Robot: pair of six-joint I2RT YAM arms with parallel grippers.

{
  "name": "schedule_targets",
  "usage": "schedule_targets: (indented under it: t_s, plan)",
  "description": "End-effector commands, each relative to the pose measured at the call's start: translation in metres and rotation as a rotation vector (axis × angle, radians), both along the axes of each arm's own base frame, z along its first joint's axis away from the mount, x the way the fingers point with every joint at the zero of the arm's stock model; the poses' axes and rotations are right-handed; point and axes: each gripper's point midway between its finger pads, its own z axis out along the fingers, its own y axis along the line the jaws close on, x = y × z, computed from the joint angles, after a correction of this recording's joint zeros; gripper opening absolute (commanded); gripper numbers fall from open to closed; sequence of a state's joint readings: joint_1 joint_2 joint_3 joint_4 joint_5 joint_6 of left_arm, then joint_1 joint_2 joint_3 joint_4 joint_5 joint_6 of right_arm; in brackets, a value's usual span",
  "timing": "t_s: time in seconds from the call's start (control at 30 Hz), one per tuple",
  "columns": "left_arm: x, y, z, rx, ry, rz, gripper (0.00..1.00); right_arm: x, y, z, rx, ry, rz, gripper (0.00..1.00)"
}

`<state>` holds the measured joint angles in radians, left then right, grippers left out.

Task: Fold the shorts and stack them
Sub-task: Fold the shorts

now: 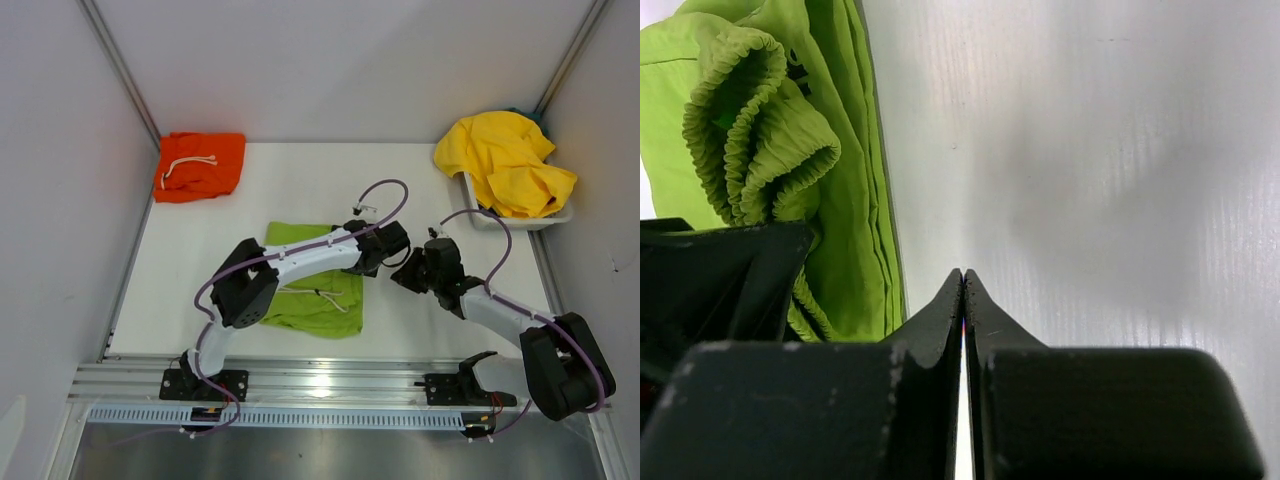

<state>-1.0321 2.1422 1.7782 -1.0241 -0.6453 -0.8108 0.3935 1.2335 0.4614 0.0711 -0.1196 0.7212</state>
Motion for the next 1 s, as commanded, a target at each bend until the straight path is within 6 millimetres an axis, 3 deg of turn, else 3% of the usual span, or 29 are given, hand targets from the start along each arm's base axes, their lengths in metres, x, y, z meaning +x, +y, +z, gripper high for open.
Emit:
schedule_targets:
  t_s: [0.0,0.1,0.17,0.23,0.27,0.47,0.53,0.57,0.6,0.63,0.7,0.77,0.83,0.87,0.97]
  plan:
    - [0.001,-0.026,0.042,-0.188,-0.049,-0.049,0.87,0.000,-0.002,0.005,0.005,-0.027,0.012,0.01]
    - [-0.005,-0.034,0.062,-0.285,-0.050,-0.096,0.88,0.000,-0.002,0.005,0.011,-0.028,0.014,0.01]
    - [-0.009,-0.042,0.091,-0.386,-0.066,-0.134,0.89,0.000,0.001,0.007,0.021,-0.033,0.025,0.01]
    - [-0.017,-0.040,0.099,-0.440,-0.042,-0.165,0.89,0.000,0.004,0.011,0.039,-0.045,0.037,0.04]
    - [-0.018,-0.040,0.123,-0.503,-0.072,-0.182,0.90,0.000,0.006,0.013,0.048,-0.048,0.046,0.04]
    - [-0.033,-0.006,0.146,-0.704,-0.025,-0.212,0.92,0.000,0.033,0.042,0.137,-0.136,0.163,0.14]
    - [-0.025,0.014,0.150,-0.730,-0.040,-0.175,0.92,0.002,0.045,0.057,0.167,-0.183,0.212,0.16]
    - [-0.029,0.026,0.133,-0.706,-0.017,-0.158,0.93,0.003,0.049,0.062,0.172,-0.197,0.223,0.17]
    - [-0.024,0.040,0.142,-0.722,-0.046,-0.134,0.93,0.000,0.058,0.068,0.190,-0.215,0.262,0.18]
    - [-0.028,0.054,0.122,-0.689,-0.019,-0.115,0.93,0.003,0.064,0.076,0.197,-0.236,0.278,0.18]
    - [-0.026,0.071,0.127,-0.711,-0.045,-0.095,0.93,0.000,0.077,0.084,0.219,-0.246,0.329,0.20]
    - [-0.031,0.087,0.108,-0.685,-0.024,-0.067,0.92,0.004,0.089,0.090,0.246,-0.252,0.360,0.22]
    - [-0.032,0.103,0.097,-0.678,-0.020,-0.038,0.93,0.004,0.101,0.090,0.262,-0.245,0.394,0.22]
    - [-0.036,0.111,0.083,-0.659,0.004,-0.019,0.92,0.006,0.105,0.092,0.269,-0.252,0.401,0.23]
    - [-0.030,0.126,0.075,-0.675,-0.001,0.017,0.93,0.009,0.120,0.089,0.281,-0.239,0.430,0.25]
